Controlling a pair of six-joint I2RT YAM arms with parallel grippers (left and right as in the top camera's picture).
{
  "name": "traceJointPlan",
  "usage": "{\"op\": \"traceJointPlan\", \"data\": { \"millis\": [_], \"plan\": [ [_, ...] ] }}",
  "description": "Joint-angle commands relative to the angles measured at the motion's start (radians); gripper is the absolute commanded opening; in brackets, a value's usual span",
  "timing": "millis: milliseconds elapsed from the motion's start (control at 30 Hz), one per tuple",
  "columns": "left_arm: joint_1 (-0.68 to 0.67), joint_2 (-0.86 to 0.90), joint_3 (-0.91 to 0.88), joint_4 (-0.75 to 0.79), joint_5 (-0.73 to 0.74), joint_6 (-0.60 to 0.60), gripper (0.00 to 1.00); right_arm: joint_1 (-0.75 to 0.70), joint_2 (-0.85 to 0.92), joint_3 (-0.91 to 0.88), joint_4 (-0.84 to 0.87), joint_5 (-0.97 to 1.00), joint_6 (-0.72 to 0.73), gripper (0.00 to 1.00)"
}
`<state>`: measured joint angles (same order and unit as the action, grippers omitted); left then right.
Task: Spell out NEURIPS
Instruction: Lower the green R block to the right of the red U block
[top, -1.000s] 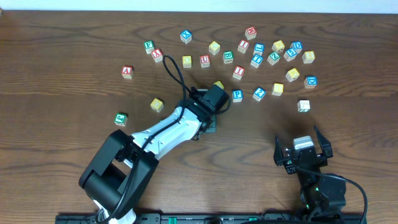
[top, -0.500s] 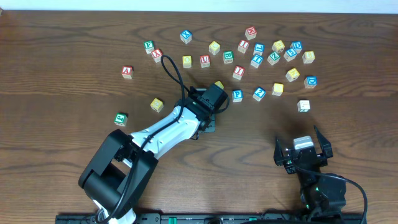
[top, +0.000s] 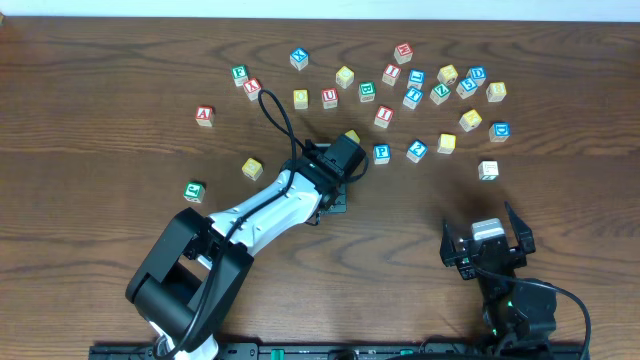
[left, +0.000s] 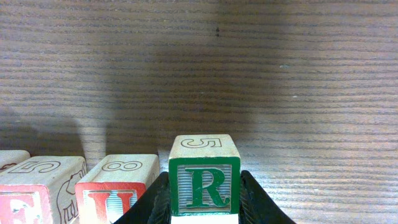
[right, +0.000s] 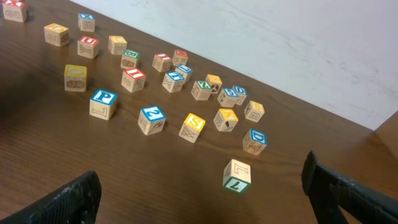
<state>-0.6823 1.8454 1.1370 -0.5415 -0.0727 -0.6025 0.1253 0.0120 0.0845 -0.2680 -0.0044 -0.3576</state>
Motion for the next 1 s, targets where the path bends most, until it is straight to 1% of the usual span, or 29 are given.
{"op": "traceJointPlan", "data": {
  "millis": [0, 967],
  "plan": [
    [0.002, 0.008, -0.023, -0.023, 0.037, -0.005, 0.07, -0.013, -0.006, -0.002, -0.003, -0.002, 0.013, 0.99],
    [0.002, 0.008, -0.023, -0.041, 0.039, -0.020, 0.08, -0.013, -0.006, -0.002, -0.003, -0.002, 0.013, 0.99]
  ]
}}
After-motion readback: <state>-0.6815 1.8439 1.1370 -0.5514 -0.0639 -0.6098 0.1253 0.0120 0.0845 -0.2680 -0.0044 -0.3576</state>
